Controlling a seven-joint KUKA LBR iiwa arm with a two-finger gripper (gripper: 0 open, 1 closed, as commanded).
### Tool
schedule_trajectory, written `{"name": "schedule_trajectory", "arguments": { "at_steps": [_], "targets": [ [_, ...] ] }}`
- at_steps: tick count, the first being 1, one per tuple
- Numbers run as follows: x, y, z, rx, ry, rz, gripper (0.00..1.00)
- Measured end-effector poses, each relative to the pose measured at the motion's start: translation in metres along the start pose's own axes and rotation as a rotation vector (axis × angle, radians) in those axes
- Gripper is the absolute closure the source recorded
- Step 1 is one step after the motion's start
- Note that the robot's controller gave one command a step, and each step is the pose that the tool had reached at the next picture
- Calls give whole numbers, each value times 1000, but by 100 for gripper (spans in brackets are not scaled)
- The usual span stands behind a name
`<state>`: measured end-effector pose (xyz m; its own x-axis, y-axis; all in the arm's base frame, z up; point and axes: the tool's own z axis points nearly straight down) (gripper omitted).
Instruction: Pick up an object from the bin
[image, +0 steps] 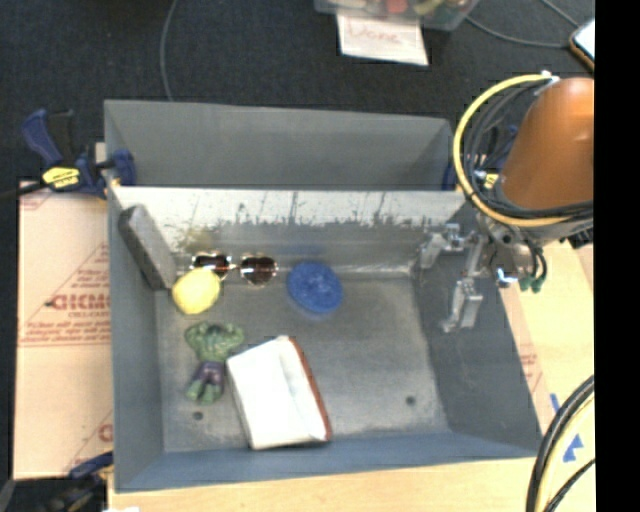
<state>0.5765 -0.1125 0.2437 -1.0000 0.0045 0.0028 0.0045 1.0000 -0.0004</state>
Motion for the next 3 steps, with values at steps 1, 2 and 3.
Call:
{"name": "schedule_trajectory", "arguments": {
  "at_steps": [1,2,3],
  "targets": [
    [-1,1,-5,2,-7,-4,0],
    [-47,49,133,1,-13,9,0],
    [-39,61,89,2,-20,107,0]
  ]
}}
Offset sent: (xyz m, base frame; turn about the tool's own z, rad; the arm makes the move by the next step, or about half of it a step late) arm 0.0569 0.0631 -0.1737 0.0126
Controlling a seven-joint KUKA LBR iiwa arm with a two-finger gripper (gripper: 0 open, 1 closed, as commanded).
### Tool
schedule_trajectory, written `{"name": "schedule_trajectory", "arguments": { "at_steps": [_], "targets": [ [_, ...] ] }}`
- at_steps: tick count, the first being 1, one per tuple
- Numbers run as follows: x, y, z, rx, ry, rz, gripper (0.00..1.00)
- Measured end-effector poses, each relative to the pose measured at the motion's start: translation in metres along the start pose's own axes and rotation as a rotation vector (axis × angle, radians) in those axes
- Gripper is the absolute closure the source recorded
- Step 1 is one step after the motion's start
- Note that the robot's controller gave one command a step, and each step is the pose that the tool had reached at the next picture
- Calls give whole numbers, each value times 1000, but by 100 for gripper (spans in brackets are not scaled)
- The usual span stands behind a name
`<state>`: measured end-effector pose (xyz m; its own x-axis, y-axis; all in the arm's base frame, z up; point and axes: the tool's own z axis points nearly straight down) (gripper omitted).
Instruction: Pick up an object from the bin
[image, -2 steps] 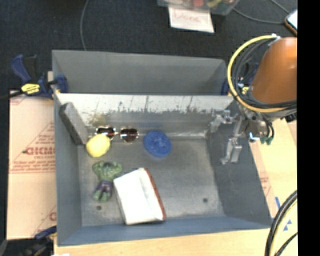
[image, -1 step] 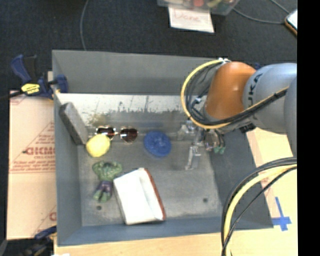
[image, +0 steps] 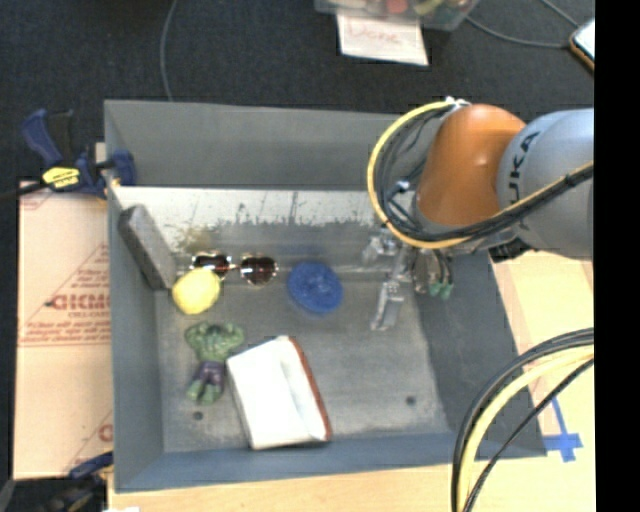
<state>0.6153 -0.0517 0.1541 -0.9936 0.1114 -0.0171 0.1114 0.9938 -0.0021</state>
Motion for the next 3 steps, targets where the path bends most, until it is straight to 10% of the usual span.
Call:
{"name": "schedule_trajectory", "arguments": {
  "at_steps": [1,2,3],
  "targets": [
    [-4,49,54,-4,11,-68,0],
    [-15,51,82,-3,-10,144,0],
    [-10,66,80,-2,-4,59,100]
  ]
}}
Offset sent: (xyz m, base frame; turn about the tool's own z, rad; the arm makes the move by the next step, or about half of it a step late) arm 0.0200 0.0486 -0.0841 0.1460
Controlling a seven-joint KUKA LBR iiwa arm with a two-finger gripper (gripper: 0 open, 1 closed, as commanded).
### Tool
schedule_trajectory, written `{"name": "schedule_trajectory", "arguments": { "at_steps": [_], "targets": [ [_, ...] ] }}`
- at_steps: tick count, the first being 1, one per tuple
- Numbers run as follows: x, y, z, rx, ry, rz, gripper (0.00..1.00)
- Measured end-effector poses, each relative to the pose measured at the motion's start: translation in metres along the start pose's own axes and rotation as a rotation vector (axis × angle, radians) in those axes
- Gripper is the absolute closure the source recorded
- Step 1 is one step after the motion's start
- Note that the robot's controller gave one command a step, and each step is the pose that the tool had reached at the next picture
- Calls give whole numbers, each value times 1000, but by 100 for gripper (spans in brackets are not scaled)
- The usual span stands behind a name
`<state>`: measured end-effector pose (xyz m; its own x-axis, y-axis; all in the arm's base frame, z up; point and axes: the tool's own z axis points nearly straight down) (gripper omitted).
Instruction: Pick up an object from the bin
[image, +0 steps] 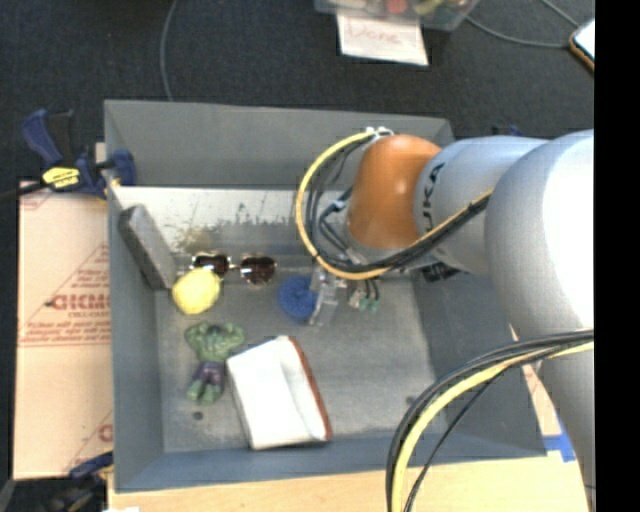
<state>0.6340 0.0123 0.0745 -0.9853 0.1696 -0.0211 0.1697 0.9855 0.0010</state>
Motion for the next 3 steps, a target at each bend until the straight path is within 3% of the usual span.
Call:
{"name": "schedule_trajectory", "arguments": {
  "at_steps": [1,2,3],
  "targets": [
    [0,0,0,0,0,-1,100],
    [3,-1,-30,2,10,-1,100],
    [-1,0,-64,-1,0,-2,100]
  ]
}}
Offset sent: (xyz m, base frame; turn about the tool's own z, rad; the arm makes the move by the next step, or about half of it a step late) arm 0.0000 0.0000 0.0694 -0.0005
